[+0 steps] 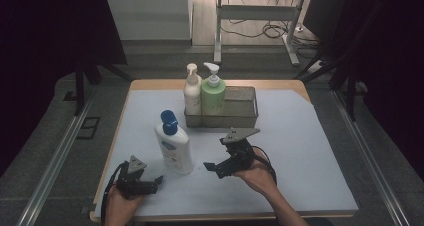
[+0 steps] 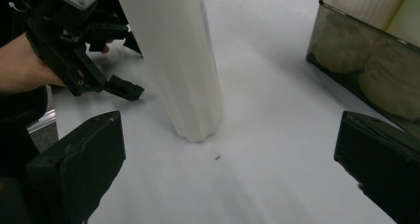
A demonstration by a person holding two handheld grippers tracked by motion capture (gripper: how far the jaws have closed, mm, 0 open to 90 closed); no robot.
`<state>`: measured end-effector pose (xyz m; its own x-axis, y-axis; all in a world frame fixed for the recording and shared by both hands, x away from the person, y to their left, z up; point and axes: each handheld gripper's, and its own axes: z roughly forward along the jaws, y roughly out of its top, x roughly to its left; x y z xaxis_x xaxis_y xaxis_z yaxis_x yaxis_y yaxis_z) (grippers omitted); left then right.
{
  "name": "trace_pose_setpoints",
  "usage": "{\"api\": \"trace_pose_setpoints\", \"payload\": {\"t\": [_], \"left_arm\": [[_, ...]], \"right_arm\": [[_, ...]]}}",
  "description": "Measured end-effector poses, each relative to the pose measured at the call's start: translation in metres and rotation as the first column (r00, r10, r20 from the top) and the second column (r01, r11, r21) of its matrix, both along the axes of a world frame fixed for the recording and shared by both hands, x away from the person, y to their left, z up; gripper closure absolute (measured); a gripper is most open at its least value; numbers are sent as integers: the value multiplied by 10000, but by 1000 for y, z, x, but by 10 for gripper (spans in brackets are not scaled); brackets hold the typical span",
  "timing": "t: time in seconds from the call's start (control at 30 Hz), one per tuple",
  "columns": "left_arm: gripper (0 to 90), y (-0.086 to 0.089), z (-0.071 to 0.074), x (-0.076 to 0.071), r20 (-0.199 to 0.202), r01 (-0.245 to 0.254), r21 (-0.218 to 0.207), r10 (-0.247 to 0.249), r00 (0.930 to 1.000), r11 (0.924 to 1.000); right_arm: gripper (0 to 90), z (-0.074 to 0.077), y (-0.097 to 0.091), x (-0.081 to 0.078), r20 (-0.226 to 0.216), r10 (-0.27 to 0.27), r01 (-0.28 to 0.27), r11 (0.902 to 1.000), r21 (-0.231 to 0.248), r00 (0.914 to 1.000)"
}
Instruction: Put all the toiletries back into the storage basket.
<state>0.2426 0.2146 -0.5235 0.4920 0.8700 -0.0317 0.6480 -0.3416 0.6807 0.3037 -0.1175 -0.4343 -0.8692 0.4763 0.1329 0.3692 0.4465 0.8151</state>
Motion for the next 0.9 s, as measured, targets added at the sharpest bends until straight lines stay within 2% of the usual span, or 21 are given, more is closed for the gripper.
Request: {"api": "trace_pose_setpoints", "payload": {"t": [0.3, 0.47, 0.67, 0.9], "left_arm": [[123, 0, 0, 0, -4, 3, 1, -3, 10000, 10000], [123, 0, 0, 0, -6, 3, 1, -3, 10000, 10000], [123, 0, 0, 0, -4, 1, -2, -1, 10000, 10000], [123, 0, 0, 0, -4, 5, -4, -5, 10000, 10000]], "right_arm": [[0, 7, 18, -1, 235, 92, -89, 9999, -141, 9997], [0, 14, 30, -1, 144, 32, -32, 10000, 51, 9999], [0, 20, 47, -1, 504, 112, -111, 9999, -24, 9987], [56, 21, 65, 4, 521, -10, 12, 10000, -20, 9986]]}}
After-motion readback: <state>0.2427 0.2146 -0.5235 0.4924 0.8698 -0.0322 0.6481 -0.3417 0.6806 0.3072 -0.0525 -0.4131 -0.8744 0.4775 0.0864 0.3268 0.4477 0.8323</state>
